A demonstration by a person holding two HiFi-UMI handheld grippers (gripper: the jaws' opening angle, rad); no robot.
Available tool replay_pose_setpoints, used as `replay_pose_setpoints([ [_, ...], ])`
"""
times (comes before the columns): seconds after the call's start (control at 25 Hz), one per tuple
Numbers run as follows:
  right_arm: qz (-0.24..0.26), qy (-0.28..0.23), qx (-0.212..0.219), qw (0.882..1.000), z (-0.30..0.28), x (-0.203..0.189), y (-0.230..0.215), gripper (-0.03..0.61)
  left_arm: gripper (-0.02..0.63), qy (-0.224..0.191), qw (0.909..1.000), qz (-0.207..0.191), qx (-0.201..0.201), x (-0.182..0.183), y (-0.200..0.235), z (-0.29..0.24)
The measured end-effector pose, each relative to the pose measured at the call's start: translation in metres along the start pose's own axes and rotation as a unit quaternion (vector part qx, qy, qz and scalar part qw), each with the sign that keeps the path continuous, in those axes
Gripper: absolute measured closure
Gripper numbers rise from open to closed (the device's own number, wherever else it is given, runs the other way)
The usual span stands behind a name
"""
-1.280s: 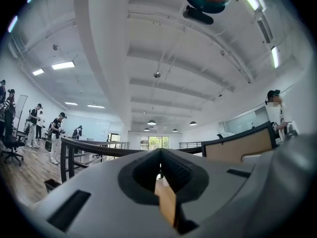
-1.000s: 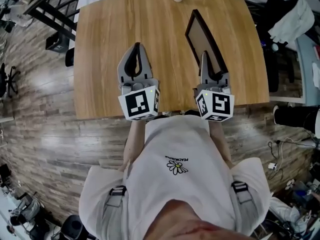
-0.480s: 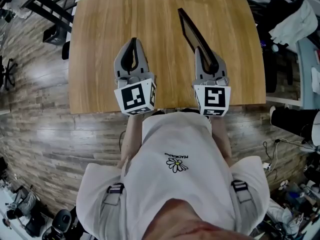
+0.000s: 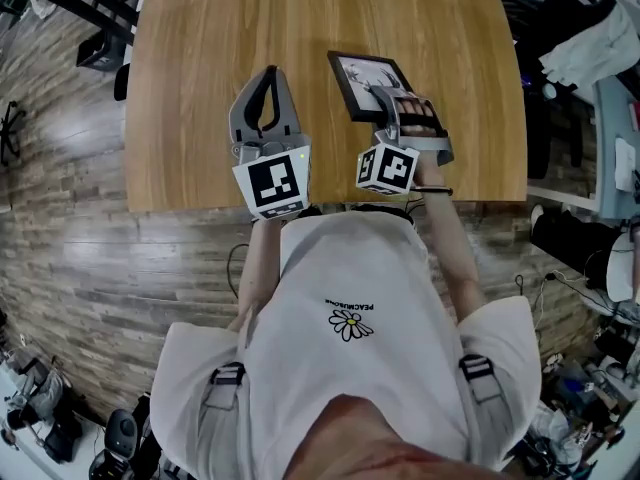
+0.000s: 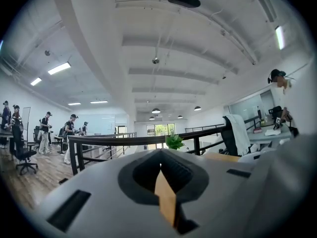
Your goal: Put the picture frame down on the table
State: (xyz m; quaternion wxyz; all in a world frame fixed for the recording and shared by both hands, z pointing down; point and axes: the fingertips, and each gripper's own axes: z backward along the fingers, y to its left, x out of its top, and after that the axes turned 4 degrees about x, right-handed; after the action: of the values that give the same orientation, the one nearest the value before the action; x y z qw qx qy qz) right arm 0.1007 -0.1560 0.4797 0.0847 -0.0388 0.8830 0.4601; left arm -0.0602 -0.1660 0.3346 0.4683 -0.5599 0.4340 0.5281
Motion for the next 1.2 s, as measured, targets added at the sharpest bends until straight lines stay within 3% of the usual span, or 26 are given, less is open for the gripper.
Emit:
replay_pose_setpoints([
  [0.16,0.028,0.022,0.025,0.999,-0.032,-0.008,0.027,0.555,0.598,0.02,0.9998,0.007,0.004,-0.016,0.001,0.003],
  [0.48,0.06,0.09,0.03,0.994,-0.059,-0.025,0.051,0.554,0.597,0.048,0.9987,0.006,0.016,-0.04,0.01,0.008],
  [0.76,0.035,0.075,0.058,0.995,-0.067,-0.025,0.073,0.549,0.597,0.059,0.998,0.008,0.022,-0.049,0.017,0.008],
  [0.96,-0.004,0.065,0.125,0.99,-0.069,-0.024,0.089,0.462,0.597,0.065,0.9978,-0.002,0.011,-0.054,0.015,0.006],
  [1.2,-0.026,0.055,0.209,0.976,-0.066,-0.022,0.109,0.36,0.597,0.068,0.9977,-0.006,0.0,-0.056,0.01,0.004],
])
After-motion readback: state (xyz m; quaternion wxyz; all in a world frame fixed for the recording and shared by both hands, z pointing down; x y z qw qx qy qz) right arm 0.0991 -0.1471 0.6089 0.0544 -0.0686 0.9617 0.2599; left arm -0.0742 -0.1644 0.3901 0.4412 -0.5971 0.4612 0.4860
